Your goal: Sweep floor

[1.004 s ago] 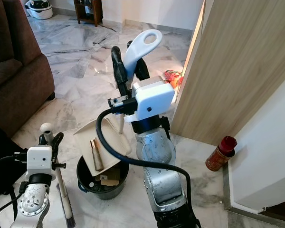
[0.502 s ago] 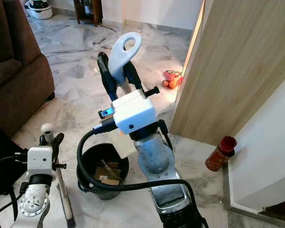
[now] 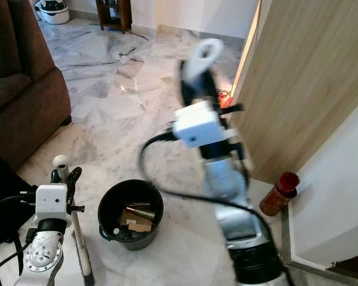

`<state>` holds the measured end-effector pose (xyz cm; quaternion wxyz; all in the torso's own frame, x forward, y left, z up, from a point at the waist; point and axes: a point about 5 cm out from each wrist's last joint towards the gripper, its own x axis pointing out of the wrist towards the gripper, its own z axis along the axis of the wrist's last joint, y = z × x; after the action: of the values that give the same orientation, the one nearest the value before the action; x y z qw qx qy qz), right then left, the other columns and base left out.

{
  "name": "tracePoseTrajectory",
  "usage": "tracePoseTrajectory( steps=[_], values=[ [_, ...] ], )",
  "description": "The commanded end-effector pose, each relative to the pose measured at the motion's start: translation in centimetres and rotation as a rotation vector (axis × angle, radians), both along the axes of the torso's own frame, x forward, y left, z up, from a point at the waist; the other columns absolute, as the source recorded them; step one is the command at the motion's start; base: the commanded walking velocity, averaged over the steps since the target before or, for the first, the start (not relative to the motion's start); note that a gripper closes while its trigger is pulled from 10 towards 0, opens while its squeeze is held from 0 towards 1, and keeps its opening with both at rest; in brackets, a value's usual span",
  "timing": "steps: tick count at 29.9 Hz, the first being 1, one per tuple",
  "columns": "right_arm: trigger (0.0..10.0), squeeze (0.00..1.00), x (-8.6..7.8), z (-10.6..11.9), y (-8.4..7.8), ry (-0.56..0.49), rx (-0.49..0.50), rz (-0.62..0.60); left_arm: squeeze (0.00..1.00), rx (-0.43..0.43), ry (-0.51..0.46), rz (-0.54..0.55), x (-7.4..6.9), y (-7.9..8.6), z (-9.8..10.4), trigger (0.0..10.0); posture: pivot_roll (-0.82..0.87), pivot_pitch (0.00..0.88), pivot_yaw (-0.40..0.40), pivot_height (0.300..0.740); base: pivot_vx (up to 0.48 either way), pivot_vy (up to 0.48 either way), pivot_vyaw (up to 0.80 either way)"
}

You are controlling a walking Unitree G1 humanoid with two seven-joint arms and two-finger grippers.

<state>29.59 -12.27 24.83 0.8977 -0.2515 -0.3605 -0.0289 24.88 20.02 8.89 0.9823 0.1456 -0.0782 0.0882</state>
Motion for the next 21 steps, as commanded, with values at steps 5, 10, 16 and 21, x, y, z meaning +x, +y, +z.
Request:
tracePoseTrajectory(
  steps=[5, 10, 16, 21],
  values=[
    [10.0, 0.0, 0.9, -3.6, -2.3, 0.147, 0.143, -0.078, 0.0, 0.024, -0.05, -0.034, 0.1, -0.4, 1.0, 10.0, 0.12, 0.097, -0.05, 0.74, 0.0, 0.0, 0.0],
    [10.0, 0.0, 1.3, -6.1, -3.2, 0.232, 0.18, -0.103, 0.0, 0.027, -0.049, -0.037, 0.0, -0.3, 1.0, 10.0, 0.12, 0.097, -0.048, 0.74, 0.0, 0.0, 0.0],
    [10.0, 0.0, 1.5, -8.9, -4.3, 0.312, 0.207, -0.144, 0.0, 0.027, -0.049, -0.046, -0.1, -0.4, 1.1, 10.0, 0.13, 0.093, -0.046, 0.74, 0.0, 0.0, 0.0],
    [10.0, 0.0, 1.3, -10.6, -4.1, 0.353, 0.186, -0.13, 0.0, 0.022, -0.048, -0.06, -0.2, -0.6, 1.1, 10.0, 0.14, 0.09, -0.047, 0.74, 0.0, 0.0, 0.0]
  ],
)
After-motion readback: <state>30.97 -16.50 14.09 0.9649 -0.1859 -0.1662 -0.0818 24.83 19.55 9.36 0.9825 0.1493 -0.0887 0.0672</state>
